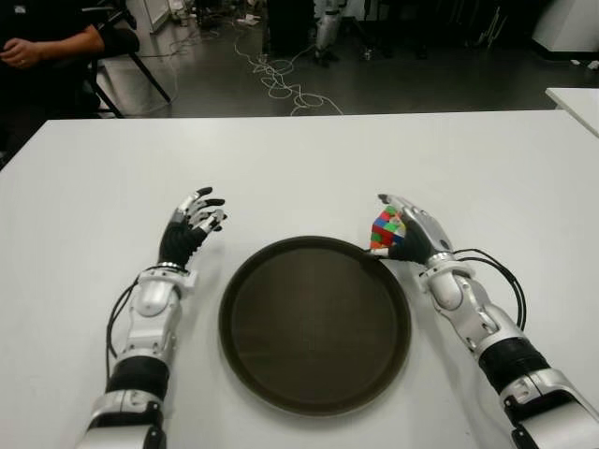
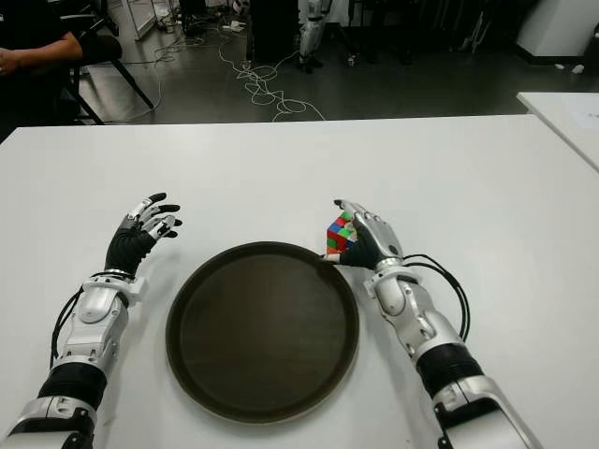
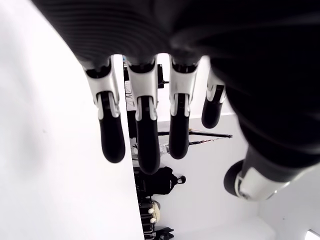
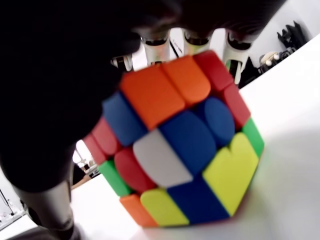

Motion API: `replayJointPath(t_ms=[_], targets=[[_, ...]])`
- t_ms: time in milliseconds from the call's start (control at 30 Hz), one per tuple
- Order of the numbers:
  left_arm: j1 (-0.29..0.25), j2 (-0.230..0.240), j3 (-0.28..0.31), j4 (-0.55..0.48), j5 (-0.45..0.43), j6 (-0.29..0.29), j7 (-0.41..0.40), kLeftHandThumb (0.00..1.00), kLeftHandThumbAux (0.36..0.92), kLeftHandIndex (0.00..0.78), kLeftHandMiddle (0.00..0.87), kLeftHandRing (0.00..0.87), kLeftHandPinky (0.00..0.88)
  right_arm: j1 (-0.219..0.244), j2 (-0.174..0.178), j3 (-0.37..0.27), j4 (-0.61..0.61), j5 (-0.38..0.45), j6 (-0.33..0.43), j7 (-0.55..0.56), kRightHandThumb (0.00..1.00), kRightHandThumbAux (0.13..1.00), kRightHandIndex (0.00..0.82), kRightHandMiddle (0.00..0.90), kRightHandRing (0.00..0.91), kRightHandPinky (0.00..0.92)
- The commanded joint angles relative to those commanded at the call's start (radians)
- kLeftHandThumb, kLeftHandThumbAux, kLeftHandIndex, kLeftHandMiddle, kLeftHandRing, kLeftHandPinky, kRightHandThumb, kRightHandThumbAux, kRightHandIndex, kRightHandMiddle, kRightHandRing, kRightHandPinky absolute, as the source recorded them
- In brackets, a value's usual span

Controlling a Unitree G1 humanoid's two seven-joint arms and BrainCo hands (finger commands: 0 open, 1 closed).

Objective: Pick up the Rubik's Cube and put it in the plate

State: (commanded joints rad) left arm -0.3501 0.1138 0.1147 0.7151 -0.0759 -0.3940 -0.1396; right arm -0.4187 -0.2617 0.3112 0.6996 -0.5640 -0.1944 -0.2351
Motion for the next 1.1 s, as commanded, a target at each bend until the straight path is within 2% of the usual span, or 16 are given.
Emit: replayJointPath(t_ms=[367, 767, 1100], targets=[[0.005, -0.002, 0.003, -0.009, -0.008, 0.007, -0.001, 0.626, 0.623, 0.178, 0.304, 0.359, 0.390, 0.002, 0.005, 0.009, 0.012, -0.001, -0.011, -0.010, 0.000, 0.736, 0.128, 0.169, 0.205, 0.230], [0.013, 0.005, -0.001, -0.027, -0.003, 0.022, -0.003, 0.626, 0.623, 0.174, 0.297, 0.348, 0.384, 0.009, 0.012, 0.009, -0.013, 0.002, 0.012, 0.001, 0.000, 0.743, 0.140, 0.169, 0.196, 0.210], [0.013, 0.006, -0.002, -0.026, -0.004, 0.012, -0.007, 0.632, 0.626, 0.176, 0.298, 0.347, 0.378, 0.013, 0.015, 0.007, -0.028, 0.004, 0.035, 0.013, 0.000, 0.748, 0.127, 0.160, 0.188, 0.203]])
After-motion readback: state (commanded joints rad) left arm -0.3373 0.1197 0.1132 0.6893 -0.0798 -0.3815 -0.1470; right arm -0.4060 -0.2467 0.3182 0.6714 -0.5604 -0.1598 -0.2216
